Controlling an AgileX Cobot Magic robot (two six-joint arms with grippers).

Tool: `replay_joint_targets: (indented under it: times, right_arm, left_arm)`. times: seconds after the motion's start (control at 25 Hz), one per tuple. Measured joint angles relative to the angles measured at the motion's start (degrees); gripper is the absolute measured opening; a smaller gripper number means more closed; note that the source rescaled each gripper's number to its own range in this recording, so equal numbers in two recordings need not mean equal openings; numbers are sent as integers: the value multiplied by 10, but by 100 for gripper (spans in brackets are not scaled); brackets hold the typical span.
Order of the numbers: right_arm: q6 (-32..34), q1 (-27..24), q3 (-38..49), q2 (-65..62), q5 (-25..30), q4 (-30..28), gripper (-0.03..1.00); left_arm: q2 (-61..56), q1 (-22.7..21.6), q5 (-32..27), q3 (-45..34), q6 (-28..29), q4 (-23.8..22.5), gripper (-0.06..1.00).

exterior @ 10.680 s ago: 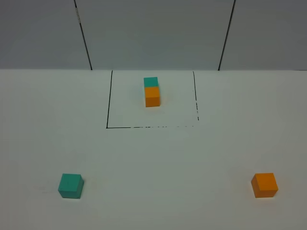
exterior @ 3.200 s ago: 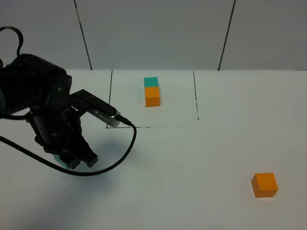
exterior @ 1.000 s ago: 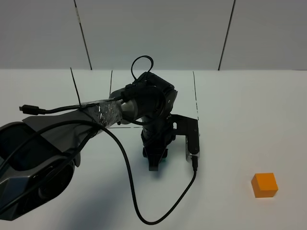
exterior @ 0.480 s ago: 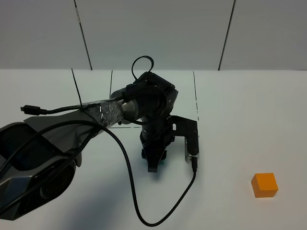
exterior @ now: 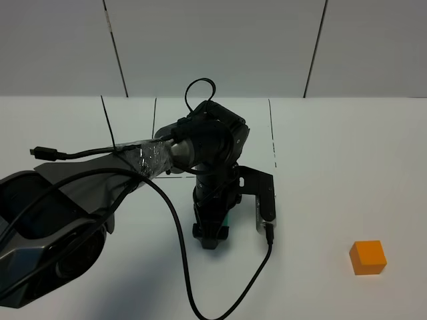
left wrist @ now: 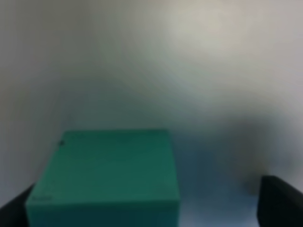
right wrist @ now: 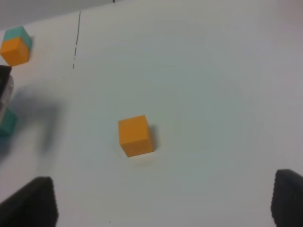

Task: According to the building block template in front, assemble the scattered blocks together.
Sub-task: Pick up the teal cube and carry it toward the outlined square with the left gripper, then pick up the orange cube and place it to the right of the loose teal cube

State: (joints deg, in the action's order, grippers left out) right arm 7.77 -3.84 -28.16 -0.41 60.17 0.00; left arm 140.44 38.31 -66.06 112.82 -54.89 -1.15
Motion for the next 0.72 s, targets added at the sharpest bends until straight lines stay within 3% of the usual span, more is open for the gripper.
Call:
replay_joint_targets:
  times: [0.08,0.2,0.36,0.72]
  right_arm:
    - [0,0,0,0,0,0,81]
    - [0,0,0,0,0,0,81]
    - [0,0,0,0,0,0,81]
    - [0,0,0,0,0,0,81]
  left_arm:
    - [-1,1,-10,1,2,0,91]
    - [-2,1,-19,1,22,-14,99]
    - [-10,0,-23,0,59,-32,100]
    - [-105,-2,-23,-4,210,-35,96]
